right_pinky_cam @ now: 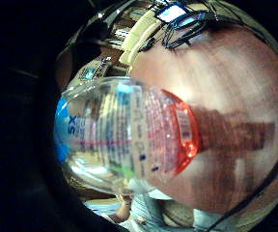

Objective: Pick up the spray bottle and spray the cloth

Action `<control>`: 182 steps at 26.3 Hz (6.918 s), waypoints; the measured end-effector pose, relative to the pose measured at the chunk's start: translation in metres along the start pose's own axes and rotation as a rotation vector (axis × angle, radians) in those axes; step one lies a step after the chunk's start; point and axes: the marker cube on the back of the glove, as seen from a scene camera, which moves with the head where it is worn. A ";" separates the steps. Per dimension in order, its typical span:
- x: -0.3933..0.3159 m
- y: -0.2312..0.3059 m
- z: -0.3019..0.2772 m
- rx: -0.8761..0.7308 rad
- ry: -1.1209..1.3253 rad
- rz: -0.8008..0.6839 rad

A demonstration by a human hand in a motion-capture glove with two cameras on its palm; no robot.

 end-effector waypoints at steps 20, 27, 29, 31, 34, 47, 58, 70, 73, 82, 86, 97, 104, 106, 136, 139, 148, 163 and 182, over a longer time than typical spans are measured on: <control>-0.001 -0.055 0.023 0.050 0.034 -0.036; -0.001 -0.068 0.023 0.023 0.015 0.010; -0.002 -0.070 0.023 0.017 0.008 0.023; -0.002 -0.071 0.023 0.013 0.001 0.036; -0.005 -0.073 0.024 0.007 -0.002 0.047; -0.022 -0.032 0.016 0.084 0.083 -0.030; -0.104 -0.009 -0.043 0.088 0.148 -0.143; -0.195 -0.023 -0.067 -0.022 0.548 -0.242; -0.206 -0.028 -0.058 -0.062 0.690 -0.254; -0.207 -0.049 0.010 -0.236 1.096 -0.298; -0.192 -0.051 0.056 -0.312 1.238 -0.328; -0.124 -0.040 0.191 -0.443 1.620 -0.336; -0.086 -0.026 0.242 -0.509 1.747 -0.283; -0.082 -0.023 0.246 -0.517 1.769 -0.276; -0.218 0.019 0.106 -0.230 0.902 -0.436; -0.215 0.038 0.085 -0.186 0.662 -0.405; -0.165 0.076 0.028 -0.096 0.105 -0.293; -0.142 0.152 0.144 -0.264 -0.065 -0.368; -0.133 0.156 0.304 -0.336 -0.164 -0.341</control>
